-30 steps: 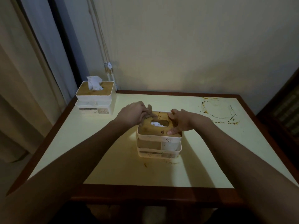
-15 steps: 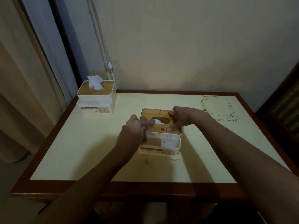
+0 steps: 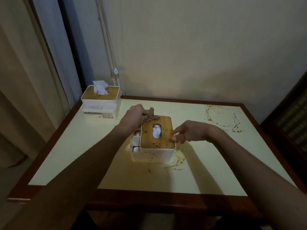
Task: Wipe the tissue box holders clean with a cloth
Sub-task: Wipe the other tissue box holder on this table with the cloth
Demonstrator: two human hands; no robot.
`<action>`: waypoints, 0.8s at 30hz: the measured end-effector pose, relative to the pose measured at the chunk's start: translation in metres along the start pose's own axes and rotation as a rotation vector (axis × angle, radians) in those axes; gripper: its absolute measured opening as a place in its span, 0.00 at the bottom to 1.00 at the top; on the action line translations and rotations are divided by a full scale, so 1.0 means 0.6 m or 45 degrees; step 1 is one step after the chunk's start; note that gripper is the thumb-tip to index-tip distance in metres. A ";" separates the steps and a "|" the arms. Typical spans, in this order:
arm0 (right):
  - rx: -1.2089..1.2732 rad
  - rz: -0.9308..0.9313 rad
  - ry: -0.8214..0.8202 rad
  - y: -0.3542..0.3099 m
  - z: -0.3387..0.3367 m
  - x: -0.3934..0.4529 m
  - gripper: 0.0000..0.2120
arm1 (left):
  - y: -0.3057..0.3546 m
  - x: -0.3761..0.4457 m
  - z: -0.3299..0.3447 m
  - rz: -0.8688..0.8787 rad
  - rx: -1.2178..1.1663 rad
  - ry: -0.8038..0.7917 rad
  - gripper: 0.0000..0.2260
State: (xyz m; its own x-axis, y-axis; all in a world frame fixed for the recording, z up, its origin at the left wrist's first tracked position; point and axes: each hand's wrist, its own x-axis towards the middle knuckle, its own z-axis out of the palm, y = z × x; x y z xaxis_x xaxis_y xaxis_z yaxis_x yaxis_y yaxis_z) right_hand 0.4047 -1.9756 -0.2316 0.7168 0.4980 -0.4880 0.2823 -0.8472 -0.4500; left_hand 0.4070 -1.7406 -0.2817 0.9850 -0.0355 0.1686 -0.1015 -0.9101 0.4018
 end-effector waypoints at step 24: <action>-0.093 0.199 -0.069 0.016 0.001 0.066 0.41 | 0.034 -0.124 -0.043 0.338 -0.065 -0.301 0.09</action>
State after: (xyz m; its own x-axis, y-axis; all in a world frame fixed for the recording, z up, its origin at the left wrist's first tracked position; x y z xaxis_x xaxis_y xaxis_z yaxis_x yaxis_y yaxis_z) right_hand 0.4355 -1.9640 -0.2559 0.7210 0.3668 -0.5879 0.2173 -0.9253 -0.3109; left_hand 0.3279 -1.7456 -0.2627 0.9278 -0.3678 0.0627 -0.3592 -0.8349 0.4170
